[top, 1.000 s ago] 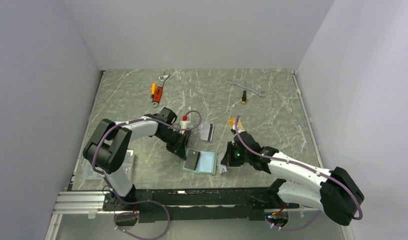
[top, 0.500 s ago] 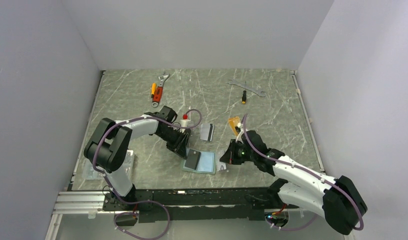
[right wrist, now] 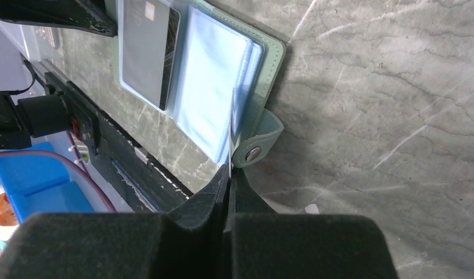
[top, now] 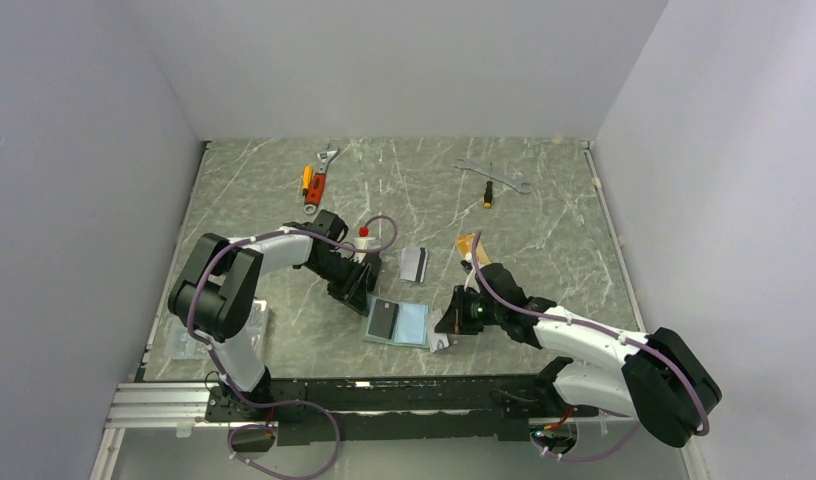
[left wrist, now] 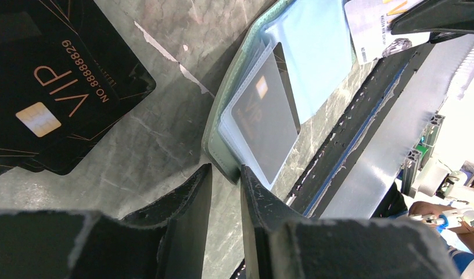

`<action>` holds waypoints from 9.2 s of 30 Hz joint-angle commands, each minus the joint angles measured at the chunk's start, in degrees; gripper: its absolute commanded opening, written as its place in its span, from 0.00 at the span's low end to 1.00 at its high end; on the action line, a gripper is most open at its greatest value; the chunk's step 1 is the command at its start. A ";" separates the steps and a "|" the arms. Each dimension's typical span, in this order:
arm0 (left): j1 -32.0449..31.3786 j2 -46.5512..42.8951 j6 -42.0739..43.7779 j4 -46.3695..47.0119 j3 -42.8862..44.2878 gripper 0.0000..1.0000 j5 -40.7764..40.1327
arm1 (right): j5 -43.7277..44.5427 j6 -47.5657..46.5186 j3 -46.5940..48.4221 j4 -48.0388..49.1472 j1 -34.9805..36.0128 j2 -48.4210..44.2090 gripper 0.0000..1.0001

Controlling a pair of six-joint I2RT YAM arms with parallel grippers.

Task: Put the credit cards into the card holder
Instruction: Turn over the card slot in the card holder, then insert the credit card into the card holder.

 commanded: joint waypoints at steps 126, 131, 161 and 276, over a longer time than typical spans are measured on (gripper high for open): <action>5.64 0.38 4.85 -5.49 3.46 0.32 11.77 | -16.54 0.07 15.23 16.98 0.74 24.64 0.00; 5.92 0.87 5.14 -5.77 3.60 0.33 12.32 | -16.89 0.34 15.57 18.80 0.72 28.21 0.00; -0.47 2.36 1.87 -0.61 1.86 0.25 -1.32 | -25.59 2.24 9.11 25.25 -3.18 28.69 0.00; -3.51 2.36 4.11 -1.62 1.63 0.12 4.75 | 25.98 0.99 25.17 -12.24 21.98 28.93 0.70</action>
